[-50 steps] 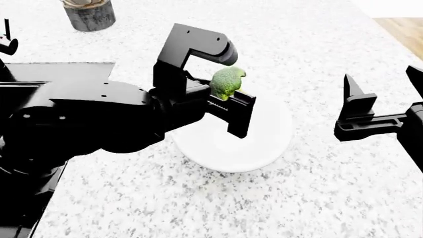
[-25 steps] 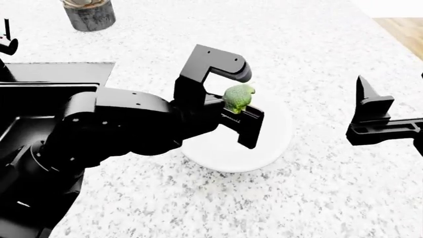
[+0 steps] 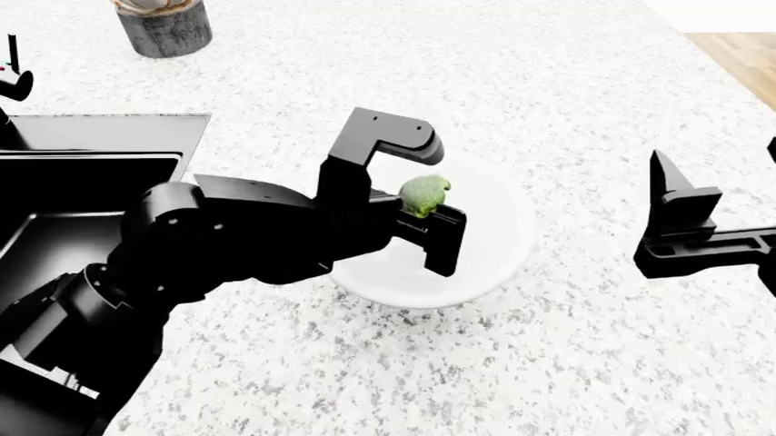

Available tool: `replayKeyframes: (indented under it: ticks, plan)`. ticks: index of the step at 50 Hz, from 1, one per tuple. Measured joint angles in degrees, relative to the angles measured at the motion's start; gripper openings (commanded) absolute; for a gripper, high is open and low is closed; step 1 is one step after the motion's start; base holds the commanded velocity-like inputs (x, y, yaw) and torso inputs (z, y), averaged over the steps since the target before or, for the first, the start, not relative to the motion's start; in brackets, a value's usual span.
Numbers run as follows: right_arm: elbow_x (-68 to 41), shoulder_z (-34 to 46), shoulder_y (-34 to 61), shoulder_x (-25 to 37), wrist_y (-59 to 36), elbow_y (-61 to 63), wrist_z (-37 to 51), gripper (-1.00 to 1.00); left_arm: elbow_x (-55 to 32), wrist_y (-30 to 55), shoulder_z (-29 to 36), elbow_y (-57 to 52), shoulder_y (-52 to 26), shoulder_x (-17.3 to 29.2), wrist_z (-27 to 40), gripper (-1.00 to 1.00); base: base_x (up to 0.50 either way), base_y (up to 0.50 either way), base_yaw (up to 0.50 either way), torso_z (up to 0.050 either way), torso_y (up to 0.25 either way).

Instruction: Pick the oranges and tangerines from the sink and place them in one bowl. Place the broccoli in the other bowl. Then turn off the sink faucet.

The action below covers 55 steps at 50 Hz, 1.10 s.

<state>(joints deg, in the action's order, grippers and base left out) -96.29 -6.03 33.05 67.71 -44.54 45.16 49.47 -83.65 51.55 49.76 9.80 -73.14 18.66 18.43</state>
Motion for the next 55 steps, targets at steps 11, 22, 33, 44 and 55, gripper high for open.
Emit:
replayKeyframes:
  ticks: [11,22,33,44,55]
  plan:
    - [0.33,-0.62,-1.14,-0.43,0.18,0.39,-0.37,1.0,-1.7,-0.29,-0.83,0.5,-0.75,-0.25,1.1,1.0,0.0,0.0,0.0,0.0,0.0]
    - [0.5,-0.35,-1.0,-0.82,0.13,0.41,-0.48,1.0,-3.29,-0.12,-1.85,-0.74,-1.69,0.09,2.68,1.0,0.0,0.0,0.0,0.0,0.0]
    - [1.08,1.44,0.73,-1.86,-0.36,-0.13,-0.81,1.0,-5.76,0.46,-4.08,-5.12,-3.79,2.33,5.8,1.0,0.0,0.0,0.0,0.0,0.0]
    - [2.35,2.89,1.94,-3.09,-0.72,-1.01,-1.96,1.0,-4.68,-0.19,-7.49,-17.3,-4.18,10.64,12.5,1.0,0.0,0.0,0.0,0.0,0.0]
    - [4.65,4.95,3.63,-5.25,-1.1,-1.69,-3.75,1.0,-6.12,-3.35,-12.44,-33.28,2.72,23.87,25.94,1.0,0.0,0.0,0.0,0.0,0.0]
